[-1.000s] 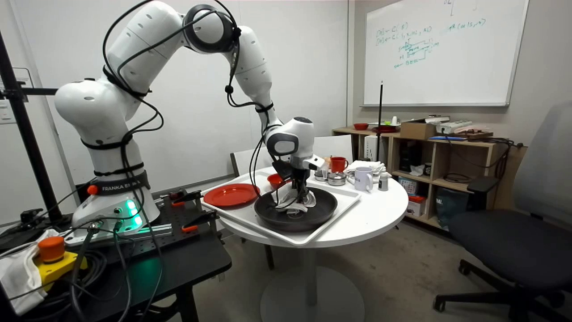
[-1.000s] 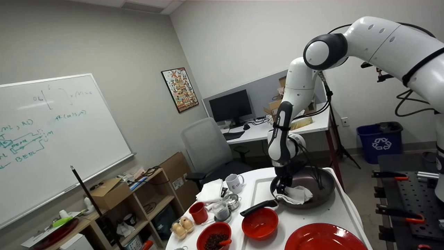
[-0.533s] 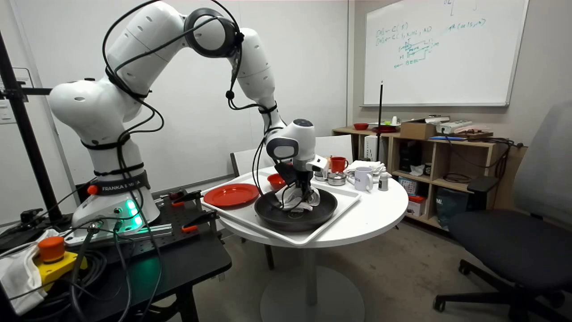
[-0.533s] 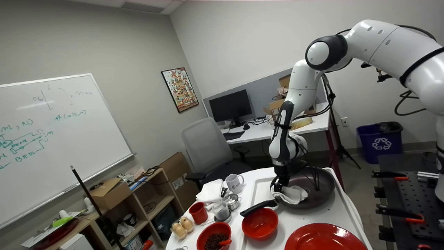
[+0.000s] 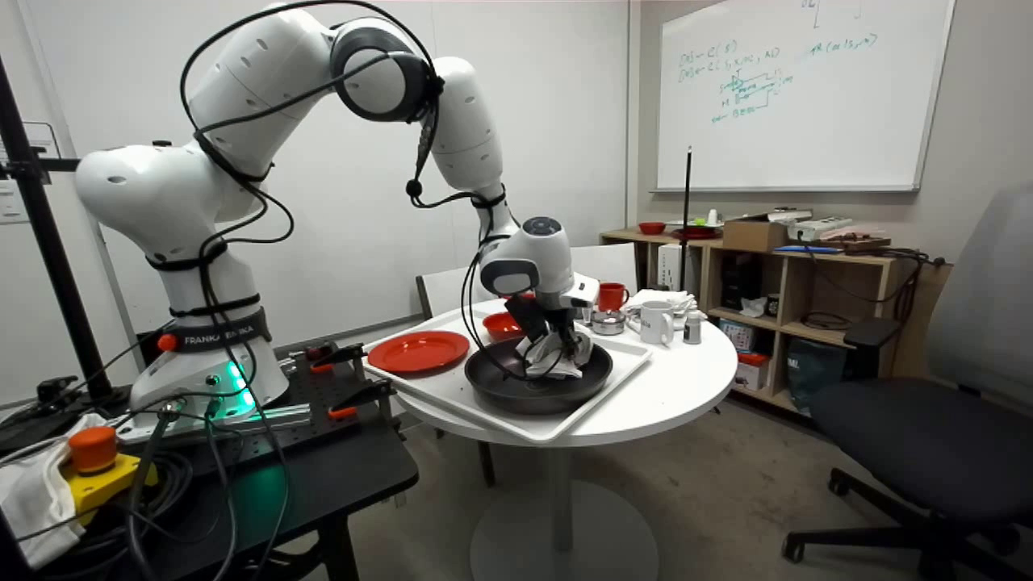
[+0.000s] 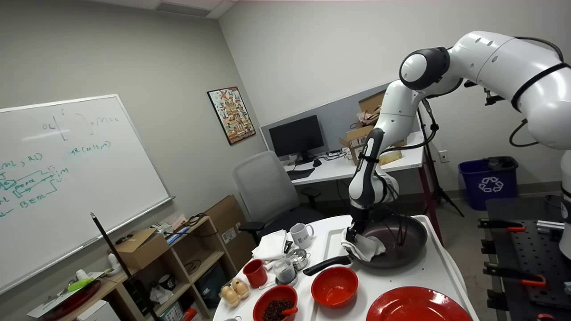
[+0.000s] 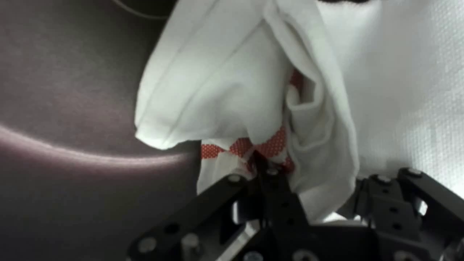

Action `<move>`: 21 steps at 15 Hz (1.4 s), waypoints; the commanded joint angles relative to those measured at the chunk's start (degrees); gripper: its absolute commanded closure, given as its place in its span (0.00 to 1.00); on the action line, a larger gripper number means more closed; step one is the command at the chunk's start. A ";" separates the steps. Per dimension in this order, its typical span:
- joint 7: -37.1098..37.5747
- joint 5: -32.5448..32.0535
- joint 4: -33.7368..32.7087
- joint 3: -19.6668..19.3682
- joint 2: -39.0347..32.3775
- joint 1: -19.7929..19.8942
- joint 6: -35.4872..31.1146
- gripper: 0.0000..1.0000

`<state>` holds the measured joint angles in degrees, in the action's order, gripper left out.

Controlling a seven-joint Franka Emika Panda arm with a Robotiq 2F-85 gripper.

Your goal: Use the white towel to wipe the pan

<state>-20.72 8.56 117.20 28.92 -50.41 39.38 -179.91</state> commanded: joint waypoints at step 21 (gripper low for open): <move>4.98 -26.87 21.21 28.53 -0.06 40.58 -13.99 0.97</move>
<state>-20.17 -18.84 134.80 59.28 -57.11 80.33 -190.58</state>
